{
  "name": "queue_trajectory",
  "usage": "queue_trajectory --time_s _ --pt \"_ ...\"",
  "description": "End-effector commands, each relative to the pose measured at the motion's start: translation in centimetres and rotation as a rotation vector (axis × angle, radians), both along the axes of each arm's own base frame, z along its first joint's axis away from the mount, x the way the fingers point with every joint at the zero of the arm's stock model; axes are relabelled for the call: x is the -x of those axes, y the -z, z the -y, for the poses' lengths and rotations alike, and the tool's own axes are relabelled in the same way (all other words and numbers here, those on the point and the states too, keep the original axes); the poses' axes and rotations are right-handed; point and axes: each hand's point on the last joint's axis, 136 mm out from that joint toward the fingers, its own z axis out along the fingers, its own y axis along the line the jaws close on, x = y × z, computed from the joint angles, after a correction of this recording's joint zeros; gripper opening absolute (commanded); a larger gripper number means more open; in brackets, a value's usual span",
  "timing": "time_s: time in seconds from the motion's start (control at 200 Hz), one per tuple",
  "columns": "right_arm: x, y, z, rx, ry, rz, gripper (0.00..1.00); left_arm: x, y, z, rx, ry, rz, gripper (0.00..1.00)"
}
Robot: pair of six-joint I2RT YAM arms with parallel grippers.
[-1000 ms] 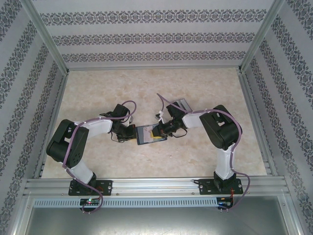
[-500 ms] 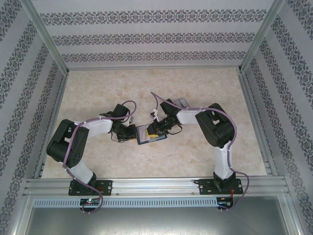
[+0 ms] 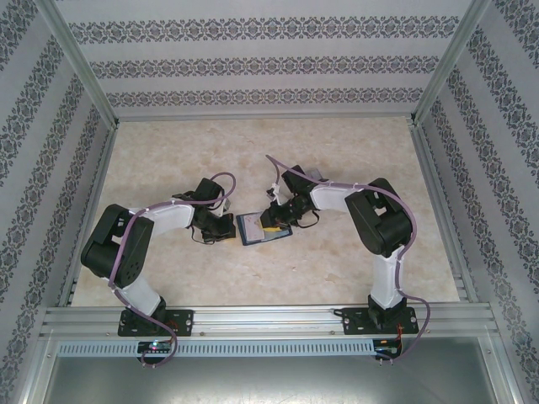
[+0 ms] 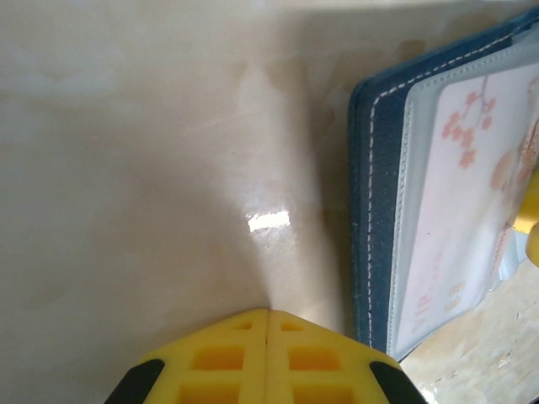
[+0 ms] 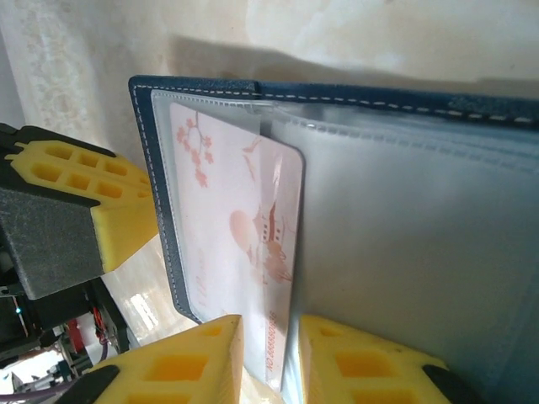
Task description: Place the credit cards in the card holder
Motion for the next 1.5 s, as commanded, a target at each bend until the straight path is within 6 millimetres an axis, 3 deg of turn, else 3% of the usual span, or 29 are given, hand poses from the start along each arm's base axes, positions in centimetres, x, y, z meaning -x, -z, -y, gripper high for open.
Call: queue_trajectory --time_s 0.0,0.165,0.27,0.639,0.789,0.954,1.164,1.309,1.369,1.494 --pt "-0.4 0.3 -0.4 0.03 -0.003 0.018 0.18 -0.5 2.3 -1.5 -0.094 -0.01 0.015 0.0" --pt "-0.2 0.5 -1.2 0.025 -0.022 0.01 0.04 -1.1 2.1 -1.4 -0.097 -0.006 0.026 0.0" --pt "0.4 0.3 -2.1 0.016 -0.061 0.018 0.0 -1.7 1.9 -1.2 -0.093 -0.009 0.045 0.0" --pt "1.2 -1.2 -3.7 -0.034 -0.132 0.07 0.03 -2.7 2.0 -0.8 -0.092 -0.006 0.048 0.0" --pt "0.9 -2.9 -3.7 -0.066 -0.133 0.144 0.12 -2.9 1.6 -1.4 -0.117 -0.003 0.068 0.0" --pt "-0.3 -4.8 -1.7 -0.026 -0.076 0.248 0.18 -3.2 0.9 -1.6 -0.103 -0.022 0.102 0.02" --pt "-0.7 -5.6 2.7 0.116 0.023 0.335 0.27 -4.0 -0.7 -2.8 -0.101 -0.066 0.192 0.12" --pt "-1.0 -5.8 6.1 0.275 0.108 0.391 0.37 -4.8 -1.9 -3.4 -0.102 -0.075 0.297 0.15" --pt "-0.5 -5.5 6.2 0.298 0.11 0.367 0.4 -5.1 -2.1 -3.5 -0.093 -0.078 0.342 0.16" --pt "1.7 -3.9 4.1 0.285 0.085 0.283 0.41 -5.1 -2.6 -2.9 -0.052 -0.06 0.382 0.2"
